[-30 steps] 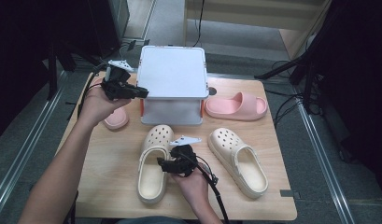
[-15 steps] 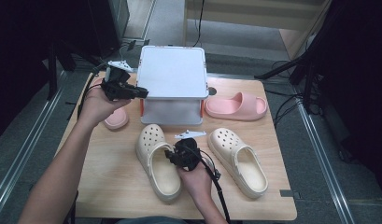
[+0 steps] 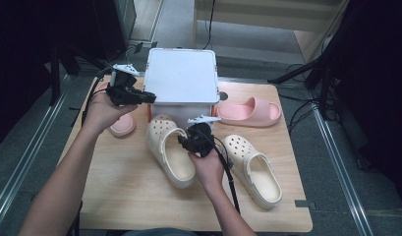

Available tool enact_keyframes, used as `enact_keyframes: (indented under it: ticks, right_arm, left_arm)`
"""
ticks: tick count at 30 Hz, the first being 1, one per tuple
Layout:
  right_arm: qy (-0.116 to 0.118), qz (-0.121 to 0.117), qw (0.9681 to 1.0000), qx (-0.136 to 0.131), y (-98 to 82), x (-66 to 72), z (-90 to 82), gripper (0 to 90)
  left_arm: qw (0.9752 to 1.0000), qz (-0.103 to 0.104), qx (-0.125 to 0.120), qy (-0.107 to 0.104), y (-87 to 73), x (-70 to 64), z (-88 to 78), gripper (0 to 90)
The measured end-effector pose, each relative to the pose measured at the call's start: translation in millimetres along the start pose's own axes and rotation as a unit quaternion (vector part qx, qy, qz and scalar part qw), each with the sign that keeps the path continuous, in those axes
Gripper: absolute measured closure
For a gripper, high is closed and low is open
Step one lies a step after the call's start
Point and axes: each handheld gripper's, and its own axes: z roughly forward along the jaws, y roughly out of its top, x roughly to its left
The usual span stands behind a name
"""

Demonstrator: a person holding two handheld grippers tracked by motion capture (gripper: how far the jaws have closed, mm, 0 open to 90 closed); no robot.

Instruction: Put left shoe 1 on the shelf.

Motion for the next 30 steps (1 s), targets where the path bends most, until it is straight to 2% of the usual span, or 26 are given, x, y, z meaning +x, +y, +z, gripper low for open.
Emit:
enact_keyframes:
  ticks: [4,9,13,16,18,19,23,30]
  right_arm:
    - [-0.022,0.006,0.9997,-0.002,15.2,-9.2,12.7,78.3]
    - [-0.045,0.032,0.9984,-0.009,28.0,-19.6,29.4,78.0]
    - [-0.056,0.045,0.9972,-0.02,29.9,-20.5,40.2,77.8]
    - [-0.063,0.053,0.9964,-0.019,27.3,-20.3,48.7,77.6]
    - [-0.058,0.066,0.9959,-0.024,25.8,-21.1,50.5,76.8]
    - [-0.057,0.063,0.996,-0.028,25.0,-20.8,50.8,76.4]
    - [-0.047,0.05,0.9974,-0.02,24.6,-20.3,49.6,74.0]
    - [-0.022,0.037,0.9989,-0.018,23.6,-19.3,42.8,58.8]
  left_arm:
    - [1.0,-0.001,0.0,-0.002,-0.2,0.7,-0.1,80.8]
    - [1.0,-0.001,0.0,-0.003,-0.3,1.2,-0.3,80.8]
    - [1.0,-0.002,-0.001,-0.004,-0.7,1.4,-0.5,80.8]
    - [1.0,-0.001,-0.002,-0.003,-0.8,1.4,-0.3,81.2]
    - [1.0,-0.001,-0.002,-0.003,-0.9,1.5,-0.5,81.2]
    - [1.0,0.0,-0.002,-0.003,-1.1,1.5,-0.5,81.1]
    - [1.0,0.0,-0.002,-0.001,-1.0,1.3,-0.3,81.2]
    - [1.0,-0.004,-0.005,-0.004,-1.7,2.3,-0.4,81.2]
